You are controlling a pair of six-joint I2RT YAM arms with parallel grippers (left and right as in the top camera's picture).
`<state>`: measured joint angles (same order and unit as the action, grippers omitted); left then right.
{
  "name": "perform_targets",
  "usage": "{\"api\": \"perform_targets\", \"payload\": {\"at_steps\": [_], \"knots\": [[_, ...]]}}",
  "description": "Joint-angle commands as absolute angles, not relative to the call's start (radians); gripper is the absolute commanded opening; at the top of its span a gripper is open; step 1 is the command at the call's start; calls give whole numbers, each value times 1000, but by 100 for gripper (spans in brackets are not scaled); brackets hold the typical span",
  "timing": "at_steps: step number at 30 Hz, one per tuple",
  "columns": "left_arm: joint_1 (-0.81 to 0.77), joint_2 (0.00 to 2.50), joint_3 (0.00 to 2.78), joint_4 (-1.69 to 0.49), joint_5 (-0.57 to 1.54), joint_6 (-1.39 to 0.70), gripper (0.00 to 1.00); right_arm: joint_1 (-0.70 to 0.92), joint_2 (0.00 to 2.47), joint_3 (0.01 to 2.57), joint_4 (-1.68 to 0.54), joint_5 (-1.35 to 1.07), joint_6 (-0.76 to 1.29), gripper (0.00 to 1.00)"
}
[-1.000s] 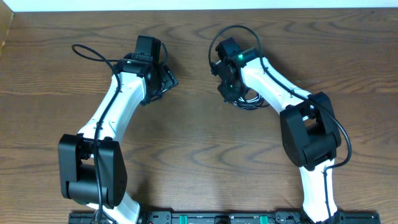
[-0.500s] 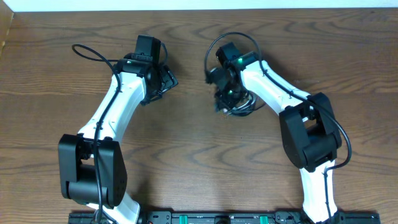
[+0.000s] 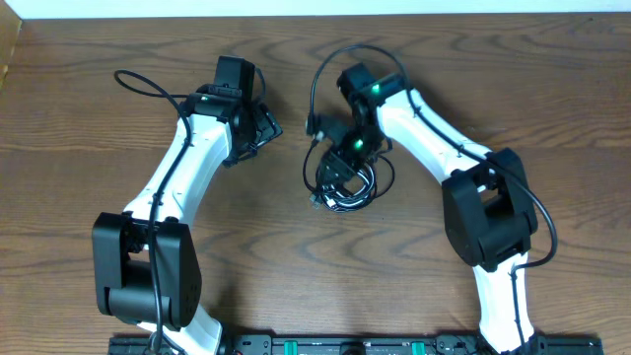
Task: Untangle cables
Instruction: 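Close the right gripper on the cables and lift the bundle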
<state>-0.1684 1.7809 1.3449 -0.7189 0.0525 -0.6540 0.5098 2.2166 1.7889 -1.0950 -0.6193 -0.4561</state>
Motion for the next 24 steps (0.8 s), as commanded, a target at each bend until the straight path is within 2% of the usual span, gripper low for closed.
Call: {"api": "perform_targets", "payload": {"at_steps": [1, 9, 11, 15, 20, 24], "knots": [[-170, 1794, 1337, -720, 39, -648, 81, 501, 2215, 1839, -1103, -653, -382, 62], [-170, 1794, 1337, -720, 39, -648, 81, 522, 2217, 1822, -1102, -454, 42, 59], [-170, 1794, 1337, -720, 39, -648, 81, 533, 2217, 1814, -1100, -436, 109, 53], [-170, 1794, 1337, -720, 39, -648, 81, 562, 2217, 1766, -1050, -381, 303, 49], [-170, 1794, 1337, -720, 39, -648, 81, 585, 2217, 1669, -947, -360, 473, 24], [-170, 1794, 1337, -720, 39, -649, 81, 596, 2217, 1580, -843, -357, 583, 17]]}}
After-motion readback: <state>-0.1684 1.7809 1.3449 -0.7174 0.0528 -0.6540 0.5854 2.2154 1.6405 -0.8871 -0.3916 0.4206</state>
